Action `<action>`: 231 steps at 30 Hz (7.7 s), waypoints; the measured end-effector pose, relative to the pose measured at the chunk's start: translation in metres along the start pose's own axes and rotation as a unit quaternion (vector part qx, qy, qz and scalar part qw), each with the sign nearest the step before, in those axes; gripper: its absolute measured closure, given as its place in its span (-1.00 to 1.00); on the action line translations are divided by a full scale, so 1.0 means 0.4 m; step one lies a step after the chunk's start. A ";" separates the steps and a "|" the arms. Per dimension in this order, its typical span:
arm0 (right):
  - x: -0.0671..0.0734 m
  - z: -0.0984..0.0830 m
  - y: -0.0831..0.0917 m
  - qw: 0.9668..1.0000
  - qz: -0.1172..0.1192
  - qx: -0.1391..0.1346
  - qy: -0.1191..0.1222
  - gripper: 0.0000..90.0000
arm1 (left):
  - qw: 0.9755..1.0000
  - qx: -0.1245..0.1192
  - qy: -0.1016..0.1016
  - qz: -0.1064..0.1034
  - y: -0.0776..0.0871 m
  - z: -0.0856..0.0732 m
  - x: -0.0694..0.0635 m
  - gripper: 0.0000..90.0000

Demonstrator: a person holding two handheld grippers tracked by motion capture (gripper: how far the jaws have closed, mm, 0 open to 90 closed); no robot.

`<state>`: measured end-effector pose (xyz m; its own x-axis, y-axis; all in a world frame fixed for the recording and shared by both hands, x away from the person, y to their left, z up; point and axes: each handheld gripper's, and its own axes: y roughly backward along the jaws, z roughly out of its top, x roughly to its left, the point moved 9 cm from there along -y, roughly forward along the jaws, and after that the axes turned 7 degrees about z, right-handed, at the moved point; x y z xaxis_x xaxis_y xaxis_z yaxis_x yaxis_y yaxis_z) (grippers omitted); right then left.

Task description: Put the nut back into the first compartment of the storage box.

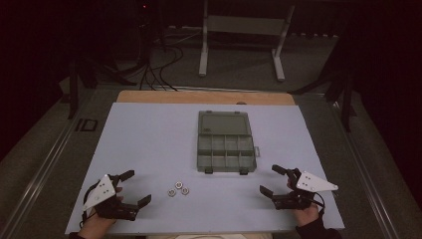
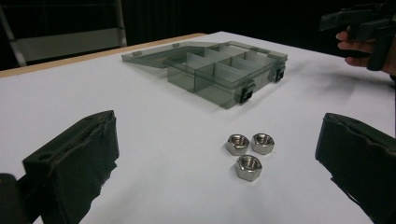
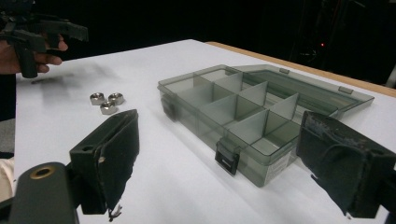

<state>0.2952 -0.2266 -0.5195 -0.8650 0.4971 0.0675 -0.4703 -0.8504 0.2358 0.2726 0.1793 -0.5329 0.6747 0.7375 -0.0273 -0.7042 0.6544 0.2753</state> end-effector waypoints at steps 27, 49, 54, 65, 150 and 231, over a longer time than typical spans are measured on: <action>0.001 0.015 0.004 1.000 -0.003 -0.013 -0.001 -0.70 | 0.999 0.018 0.046 -0.003 0.020 0.078 -0.024 -1.00; 0.010 0.014 -0.005 1.000 0.009 -0.010 -0.001 -0.70 | 0.985 0.144 -0.024 -0.089 -0.085 0.081 -0.103 -0.97; 0.011 0.014 -0.005 1.000 0.010 -0.010 0.001 -0.70 | 0.980 0.168 -0.032 -0.098 -0.096 0.066 -0.117 -0.93; 0.013 0.010 -0.010 1.000 0.013 -0.003 -0.002 -0.70 | 0.967 0.229 -0.059 -0.098 -0.119 0.018 -0.133 -0.63; 0.011 0.012 -0.007 1.000 0.013 -0.008 -0.005 -0.70 | 0.946 0.291 -0.124 -0.067 -0.212 0.121 -0.096 0.57; 0.015 0.013 -0.005 1.000 0.022 -0.011 -0.009 -0.70 | 0.951 0.310 -0.009 0.001 -0.638 0.113 -0.018 0.31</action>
<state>0.2919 -0.2211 -0.5144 -0.8818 0.4618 0.0955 -0.4354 -0.8751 0.2112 0.4577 -0.0006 -0.5596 0.6810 0.7322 -0.0118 -0.4435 0.4251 0.7890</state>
